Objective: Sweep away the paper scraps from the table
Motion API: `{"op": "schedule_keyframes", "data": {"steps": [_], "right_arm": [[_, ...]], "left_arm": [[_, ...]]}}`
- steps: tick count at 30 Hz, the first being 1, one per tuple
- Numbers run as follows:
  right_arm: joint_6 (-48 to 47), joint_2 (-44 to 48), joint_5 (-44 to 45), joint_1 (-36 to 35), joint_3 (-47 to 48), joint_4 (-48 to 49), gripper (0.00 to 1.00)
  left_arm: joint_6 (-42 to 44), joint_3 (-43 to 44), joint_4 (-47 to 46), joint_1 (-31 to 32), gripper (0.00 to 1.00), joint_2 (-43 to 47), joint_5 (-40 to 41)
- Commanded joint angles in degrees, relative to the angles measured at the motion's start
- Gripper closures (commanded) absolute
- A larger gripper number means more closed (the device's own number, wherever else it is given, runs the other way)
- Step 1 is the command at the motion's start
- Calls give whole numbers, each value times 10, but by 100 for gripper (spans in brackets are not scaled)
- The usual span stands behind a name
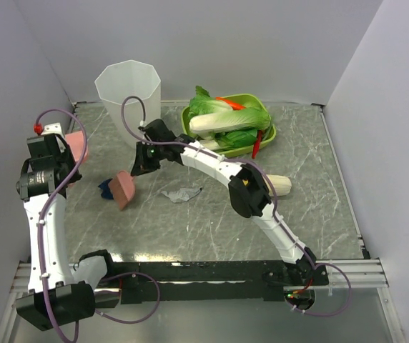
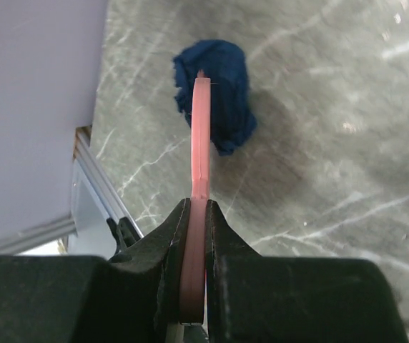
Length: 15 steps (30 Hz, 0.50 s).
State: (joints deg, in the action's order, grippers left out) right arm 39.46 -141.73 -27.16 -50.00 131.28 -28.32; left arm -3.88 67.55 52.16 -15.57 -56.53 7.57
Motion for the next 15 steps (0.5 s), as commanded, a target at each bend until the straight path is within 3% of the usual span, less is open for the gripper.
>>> {"op": "schedule_keyframes", "data": {"steps": [1,6,10,15], "right_arm": [[47,18,53,-4,-7,-23,100],[20,73,64,9,-95,-55,100],[-13,151,80,23,-219,-75,100],[-76,232,109,60,-328,-92,100]], "left_arm": [[3,22,-1,-3,99,5,-6],[11,12,-7,-3,99,0,-27],[25,-5,-15,-2,99,-8,-58],[103,-48,-44,-3,99,-9,-97]]}}
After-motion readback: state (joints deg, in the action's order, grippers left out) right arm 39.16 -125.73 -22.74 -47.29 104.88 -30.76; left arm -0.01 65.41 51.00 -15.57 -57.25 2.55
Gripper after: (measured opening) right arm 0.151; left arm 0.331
